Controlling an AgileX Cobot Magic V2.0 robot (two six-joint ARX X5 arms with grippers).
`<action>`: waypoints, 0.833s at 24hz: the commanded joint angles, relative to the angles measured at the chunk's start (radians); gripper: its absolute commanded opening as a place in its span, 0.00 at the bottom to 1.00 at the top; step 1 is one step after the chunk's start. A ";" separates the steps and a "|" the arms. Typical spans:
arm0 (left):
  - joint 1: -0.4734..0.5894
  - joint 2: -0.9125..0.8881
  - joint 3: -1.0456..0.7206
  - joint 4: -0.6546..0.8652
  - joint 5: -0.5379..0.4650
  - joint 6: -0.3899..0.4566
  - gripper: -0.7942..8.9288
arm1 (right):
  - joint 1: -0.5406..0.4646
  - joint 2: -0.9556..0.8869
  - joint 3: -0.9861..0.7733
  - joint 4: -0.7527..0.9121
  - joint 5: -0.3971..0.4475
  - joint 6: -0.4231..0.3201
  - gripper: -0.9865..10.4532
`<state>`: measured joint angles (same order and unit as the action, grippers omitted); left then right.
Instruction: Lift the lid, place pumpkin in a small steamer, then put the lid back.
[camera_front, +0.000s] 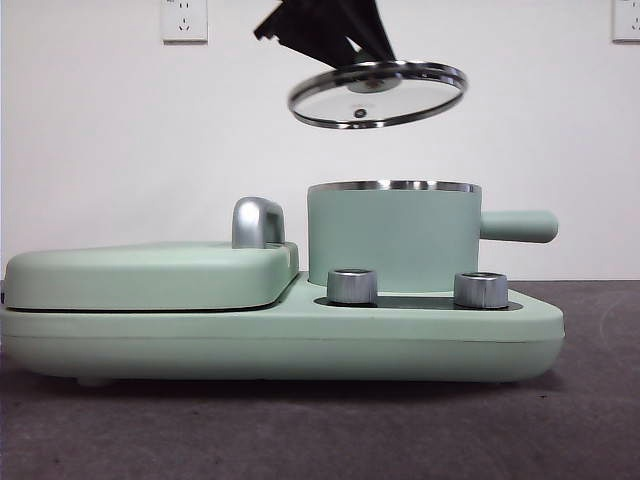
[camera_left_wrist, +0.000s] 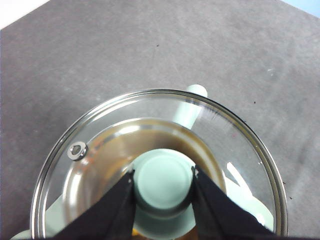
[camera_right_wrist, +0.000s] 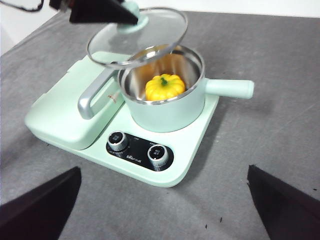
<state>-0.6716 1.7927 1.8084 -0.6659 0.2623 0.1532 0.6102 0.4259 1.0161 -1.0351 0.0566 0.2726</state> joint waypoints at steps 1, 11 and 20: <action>-0.023 0.037 0.034 0.025 -0.032 0.002 0.10 | 0.009 0.002 0.005 0.010 0.004 0.015 0.58; -0.047 0.123 0.034 0.073 -0.049 0.016 0.10 | 0.009 0.002 0.005 0.010 0.003 0.016 0.58; -0.041 0.152 0.034 0.111 -0.085 -0.022 0.10 | 0.009 0.002 0.005 0.010 0.003 0.016 0.57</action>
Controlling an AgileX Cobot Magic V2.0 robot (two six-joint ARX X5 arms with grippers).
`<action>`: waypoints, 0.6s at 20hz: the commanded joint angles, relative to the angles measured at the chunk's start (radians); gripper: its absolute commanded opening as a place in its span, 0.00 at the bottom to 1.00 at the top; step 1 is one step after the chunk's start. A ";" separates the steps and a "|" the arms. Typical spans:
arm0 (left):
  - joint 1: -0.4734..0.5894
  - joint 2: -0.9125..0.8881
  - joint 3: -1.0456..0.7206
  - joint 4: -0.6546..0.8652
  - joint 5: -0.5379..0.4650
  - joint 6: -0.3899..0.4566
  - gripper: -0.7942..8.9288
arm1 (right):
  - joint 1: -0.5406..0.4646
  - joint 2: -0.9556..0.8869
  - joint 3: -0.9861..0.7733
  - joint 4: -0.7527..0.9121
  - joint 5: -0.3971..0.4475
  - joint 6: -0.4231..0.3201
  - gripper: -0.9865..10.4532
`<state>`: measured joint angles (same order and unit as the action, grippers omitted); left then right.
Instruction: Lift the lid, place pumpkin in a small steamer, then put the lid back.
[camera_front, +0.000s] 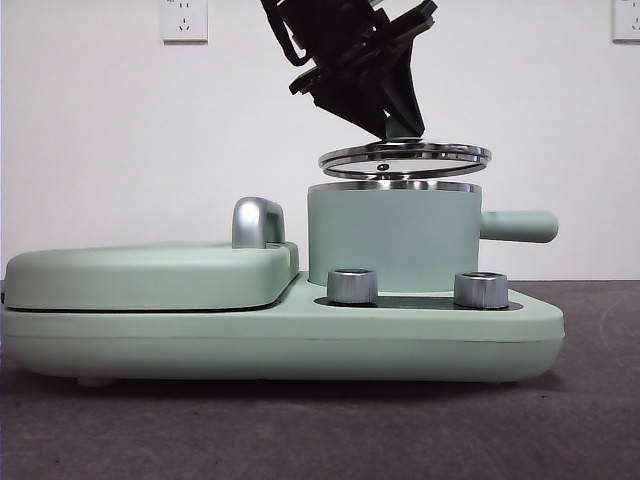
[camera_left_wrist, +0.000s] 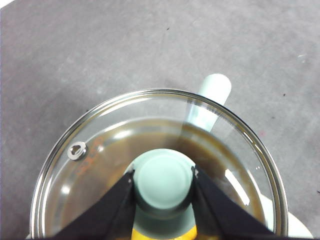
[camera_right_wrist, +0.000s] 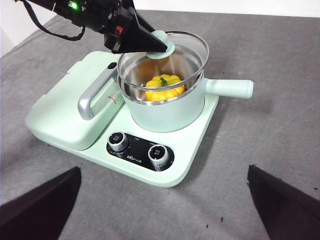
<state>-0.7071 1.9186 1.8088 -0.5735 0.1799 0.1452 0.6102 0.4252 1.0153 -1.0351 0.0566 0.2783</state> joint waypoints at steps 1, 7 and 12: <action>-0.006 0.031 0.034 0.016 -0.003 -0.028 0.10 | 0.009 0.003 0.005 0.010 0.003 0.011 0.58; -0.007 0.038 0.034 -0.015 -0.040 -0.034 0.10 | 0.009 0.003 0.005 0.010 0.004 0.010 0.58; -0.007 0.038 0.034 -0.040 -0.042 -0.033 0.10 | 0.009 0.003 0.005 0.010 0.004 0.010 0.58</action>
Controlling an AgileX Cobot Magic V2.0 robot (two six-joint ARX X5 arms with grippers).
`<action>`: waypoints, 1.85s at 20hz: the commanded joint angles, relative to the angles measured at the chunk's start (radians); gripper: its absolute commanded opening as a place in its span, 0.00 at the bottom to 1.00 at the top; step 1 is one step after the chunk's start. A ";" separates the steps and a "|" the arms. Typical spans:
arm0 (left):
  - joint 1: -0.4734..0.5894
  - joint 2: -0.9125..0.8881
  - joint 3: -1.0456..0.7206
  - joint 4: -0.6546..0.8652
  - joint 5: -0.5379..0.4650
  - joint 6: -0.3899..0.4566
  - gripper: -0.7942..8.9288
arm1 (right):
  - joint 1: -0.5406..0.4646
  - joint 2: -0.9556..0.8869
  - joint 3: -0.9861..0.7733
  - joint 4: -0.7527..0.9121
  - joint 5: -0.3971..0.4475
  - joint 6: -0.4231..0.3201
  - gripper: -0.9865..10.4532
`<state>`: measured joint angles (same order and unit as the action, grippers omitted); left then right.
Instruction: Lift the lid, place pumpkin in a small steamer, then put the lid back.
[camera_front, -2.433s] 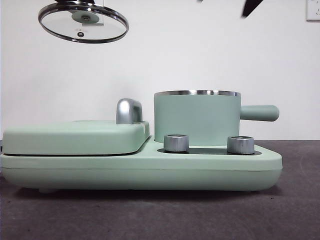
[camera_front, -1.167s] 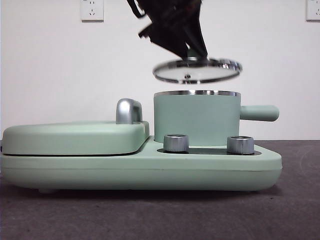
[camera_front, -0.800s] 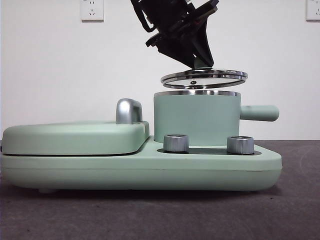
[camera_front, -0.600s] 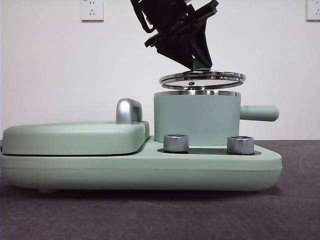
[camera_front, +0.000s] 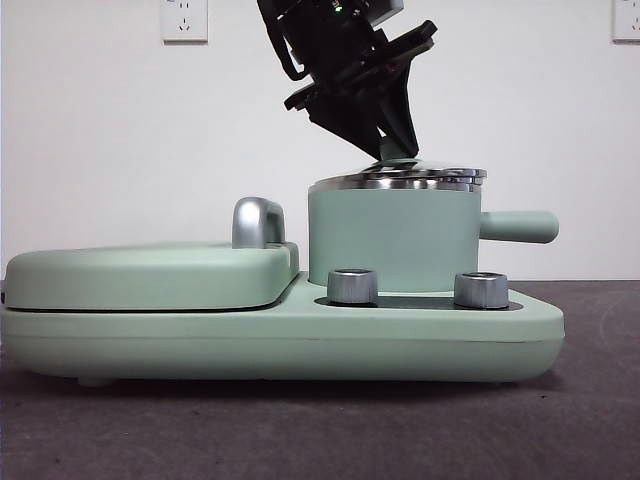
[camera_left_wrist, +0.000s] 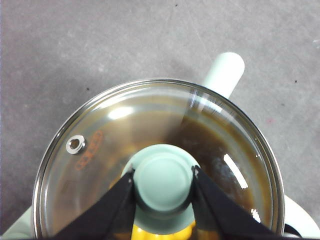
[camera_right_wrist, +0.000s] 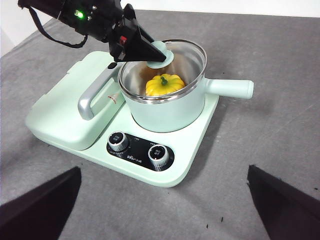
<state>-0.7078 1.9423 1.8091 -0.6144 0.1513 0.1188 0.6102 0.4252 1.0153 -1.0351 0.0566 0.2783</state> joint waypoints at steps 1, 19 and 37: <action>-0.006 0.014 0.034 0.000 -0.014 -0.006 0.10 | 0.009 0.003 0.005 0.010 0.004 0.010 0.57; -0.014 0.014 0.034 0.026 -0.139 -0.035 0.10 | 0.009 0.003 0.005 0.010 0.005 0.010 0.58; -0.044 0.014 0.034 -0.052 -0.047 -0.005 0.10 | 0.009 0.003 0.005 0.010 0.004 0.010 0.58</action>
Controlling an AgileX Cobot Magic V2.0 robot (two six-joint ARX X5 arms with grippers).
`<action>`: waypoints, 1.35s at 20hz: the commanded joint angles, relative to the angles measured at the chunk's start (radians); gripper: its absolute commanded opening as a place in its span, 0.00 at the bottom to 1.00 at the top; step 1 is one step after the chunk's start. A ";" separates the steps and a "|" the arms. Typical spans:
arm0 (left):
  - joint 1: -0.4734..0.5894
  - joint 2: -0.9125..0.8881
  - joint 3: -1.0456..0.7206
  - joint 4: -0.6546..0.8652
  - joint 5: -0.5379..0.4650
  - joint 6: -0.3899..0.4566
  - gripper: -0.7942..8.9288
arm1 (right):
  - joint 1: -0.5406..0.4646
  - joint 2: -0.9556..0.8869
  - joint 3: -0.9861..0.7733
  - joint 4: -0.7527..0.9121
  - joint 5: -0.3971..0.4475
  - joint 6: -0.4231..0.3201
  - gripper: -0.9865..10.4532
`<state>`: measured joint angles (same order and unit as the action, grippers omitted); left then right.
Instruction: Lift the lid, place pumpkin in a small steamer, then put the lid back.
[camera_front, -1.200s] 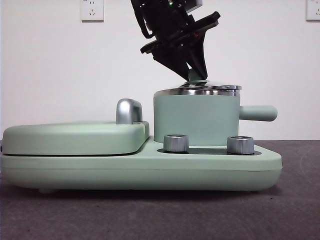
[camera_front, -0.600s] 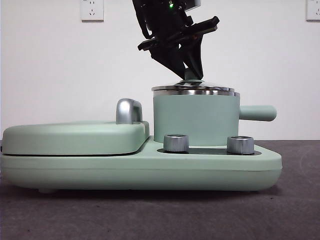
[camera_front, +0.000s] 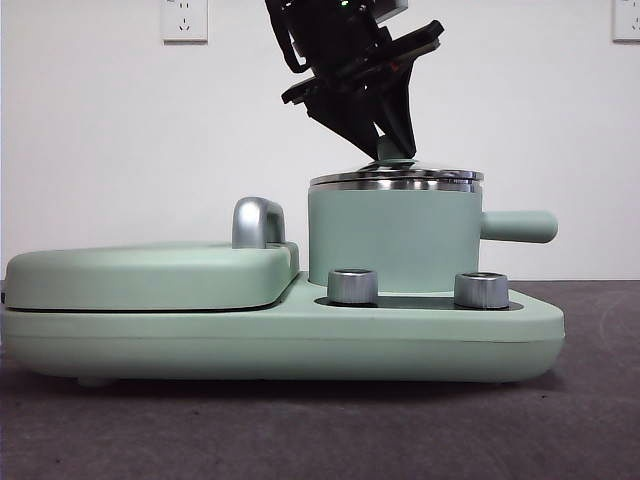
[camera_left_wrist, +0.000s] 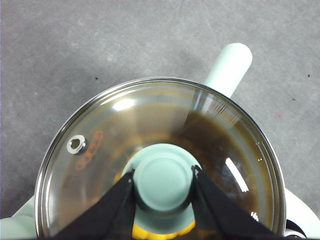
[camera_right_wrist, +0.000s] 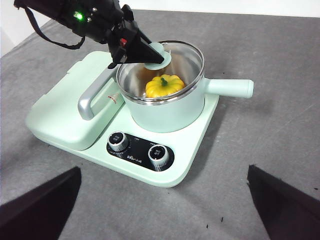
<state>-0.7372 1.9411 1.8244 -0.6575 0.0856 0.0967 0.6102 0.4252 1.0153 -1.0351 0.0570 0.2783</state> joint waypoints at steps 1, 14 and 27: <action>-0.015 0.016 0.019 -0.009 0.018 0.020 0.10 | 0.009 0.003 0.005 0.010 0.004 0.010 0.58; -0.021 0.016 0.019 -0.044 -0.049 0.048 0.15 | 0.009 0.003 0.005 0.010 0.003 0.010 0.58; -0.021 -0.053 0.234 -0.386 -0.014 0.008 0.63 | 0.009 0.003 0.005 -0.015 -0.002 0.010 0.58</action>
<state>-0.7486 1.8851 2.0296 -1.0512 0.0677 0.1112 0.6102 0.4252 1.0153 -1.0584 0.0551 0.2783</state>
